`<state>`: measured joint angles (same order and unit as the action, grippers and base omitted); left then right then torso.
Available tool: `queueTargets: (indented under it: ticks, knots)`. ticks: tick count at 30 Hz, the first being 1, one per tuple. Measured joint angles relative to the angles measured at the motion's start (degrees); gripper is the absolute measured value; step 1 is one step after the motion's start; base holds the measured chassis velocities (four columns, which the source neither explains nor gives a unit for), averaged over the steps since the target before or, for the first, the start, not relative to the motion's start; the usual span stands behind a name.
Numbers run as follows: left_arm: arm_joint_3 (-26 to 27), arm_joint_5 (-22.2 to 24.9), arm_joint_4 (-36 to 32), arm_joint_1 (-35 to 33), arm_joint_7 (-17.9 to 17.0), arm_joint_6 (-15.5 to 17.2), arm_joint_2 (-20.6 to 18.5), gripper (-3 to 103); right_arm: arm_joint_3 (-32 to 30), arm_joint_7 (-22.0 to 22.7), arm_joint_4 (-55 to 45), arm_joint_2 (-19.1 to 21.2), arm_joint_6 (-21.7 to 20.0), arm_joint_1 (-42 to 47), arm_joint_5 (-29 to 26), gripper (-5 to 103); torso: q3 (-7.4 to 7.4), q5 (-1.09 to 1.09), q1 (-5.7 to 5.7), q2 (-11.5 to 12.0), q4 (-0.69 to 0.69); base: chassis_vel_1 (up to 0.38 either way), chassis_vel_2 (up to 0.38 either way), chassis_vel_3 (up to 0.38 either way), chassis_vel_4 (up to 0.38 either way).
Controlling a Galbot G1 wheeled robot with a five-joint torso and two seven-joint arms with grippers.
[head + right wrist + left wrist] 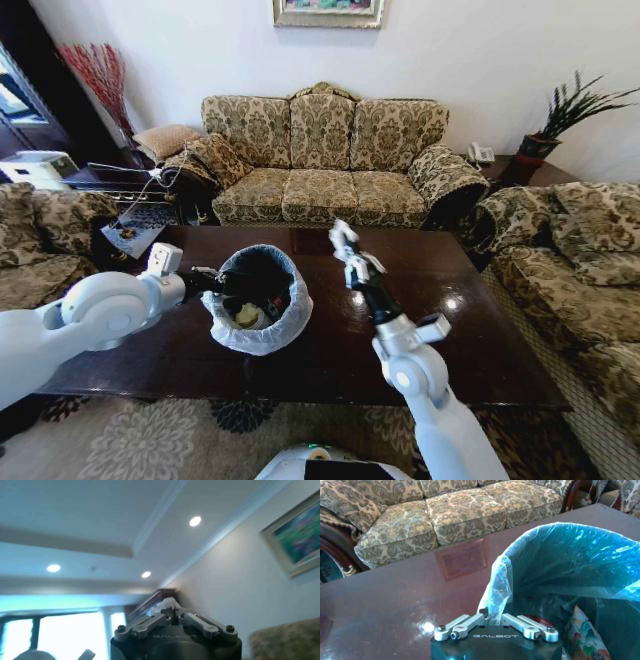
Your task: Move to the front of the table and place the trash on the table into the trash bin.
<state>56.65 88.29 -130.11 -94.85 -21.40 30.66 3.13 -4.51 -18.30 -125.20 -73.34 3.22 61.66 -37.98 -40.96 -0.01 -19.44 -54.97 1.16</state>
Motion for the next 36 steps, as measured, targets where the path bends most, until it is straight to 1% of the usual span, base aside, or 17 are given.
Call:
queueTargets:
  ticks: [4,6,13,15,16,20,22,26,27,28,29,30,31,32,33,35,36]
  knots:
    - [0.04,0.38,-0.55,-0.04,-0.15,0.1,0.62,0,6.41,-0.51,1.32,0.22,-3.23,-1.82,2.92,-3,0.01,-0.01,0.01,0.0,0.0,0.0,0.0,0.0,0.0]
    - [0.15,0.46,-0.62,-0.03,-0.31,0.15,0.92,0,7.42,-0.06,1.72,-0.02,-3.89,-1.77,4.4,1,0.01,0.01,0.01,0.0,0.0,0.0,0.0,0.0,0.0]
    - [0.55,0.77,-1.27,0.21,-0.61,0.29,2.76,0,7.26,0.71,1.65,0.29,-6.49,1.13,10.09,28,0.01,0.01,0.01,0.0,-0.01,0.0,0.0,0.0,0.0]
    - [0.55,0.77,-1.38,0.19,-0.66,0.3,2.92,0,7.11,0.39,1.64,0.35,-6.28,1.29,10.54,28,0.01,0.01,0.01,0.0,-0.01,0.0,0.0,0.0,0.0]
    - [0.56,0.77,-1.69,0.16,-0.85,0.3,3.25,0,6.57,-0.53,1.67,0.39,-5.33,1.6,11.94,38,0.01,0.01,0.01,0.0,-0.01,0.0,0.0,0.0,0.0]
    - [0.9,0.77,-2.16,-0.01,-1.06,0.58,3.85,0,5.78,-1.9,1.65,0.72,-3.48,2.46,13.48,49,0.01,0.01,0.01,0.0,0.0,0.0,0.0,0.0,0.0]
    - [1.27,0.74,-1.98,-0.09,-1.32,0.94,4.4,0,5.28,-2.73,0.88,0.83,-0.56,3.32,12.16,60,0.01,0.01,0.01,0.0,-0.01,0.0,0.0,0.0,0.0]
    - [1.91,0.45,-1.3,-0.03,-2.88,1.38,5.62,0,3.7,-0.05,-0.79,0.36,1.24,4.56,14.7,65,0.01,0.01,0.01,0.0,-0.02,0.0,0.0,0.0,0.0]
    - [2.47,0.38,-0.78,0.42,-4.24,1.89,6.67,0,2.55,1.21,-1.54,-0.05,1.71,5.16,16.92,71,0.01,0.0,0.01,0.0,-0.02,0.0,0.0,0.0,0.0]
    - [5.91,2.02,-0.1,1.53,-10.46,3.35,11.04,0,-0.97,5.7,-3.2,-1.75,3.19,7.06,21.9,82,0.01,0.0,0.01,0.0,-0.02,0.0,0.0,0.0,0.0]
    - [5.91,2.02,-0.1,1.53,-10.46,3.35,11.04,0,-0.97,5.7,-3.2,-1.75,3.19,7.06,21.9,82,0.01,0.0,0.01,0.0,-0.02,0.0,0.0,0.0,0.0]
    - [12.48,2.84,0.29,-0.09,-13.02,3.78,14.65,0,-2.62,10.05,-4.29,-2.45,3.35,8.46,22.83,87,0.01,-0.04,0.01,0.0,-0.03,0.0,0.0,0.0,0.0]
    - [19.82,1.46,0.54,-2.85,-12.68,3.57,17.96,0,-3.82,12.96,-4.77,-2.88,3.36,9.47,22.88,92,0.01,-0.03,0.0,0.0,-0.04,0.0,0.0,0.0,0.0]
    - [19.82,1.46,0.54,-2.85,-12.68,3.57,17.96,0,-3.82,12.96,-4.77,-2.88,3.36,9.47,22.88,92,0.01,-0.03,0.0,0.0,-0.04,0.0,0.0,0.0,0.0]
    - [24.58,0.08,0.87,-5.38,-11.88,3.19,20.44,0,-4.81,14.3,-4.79,-3.22,3.39,10.12,22.78,97,0.01,0.05,0.0,0.0,-0.05,0.0,0.0,0.0,0.0]
    - [36.99,-2.54,1.79,-16.61,-9.4,1.47,29.52,0,-7.84,17.99,-4.0,-4.18,3.67,11.77,22.12,100,0.02,0.04,0.01,-0.01,-0.02,0.0,0.0,0.0,0.0]
    - [38.98,-3.53,2.22,-18.96,-8.21,1.05,32.31,0,-8.56,18.89,-3.58,-4.4,3.77,12.12,21.92,100,0.02,0.01,0.02,-0.01,-0.02,0.0,0.0,0.0,0.0]
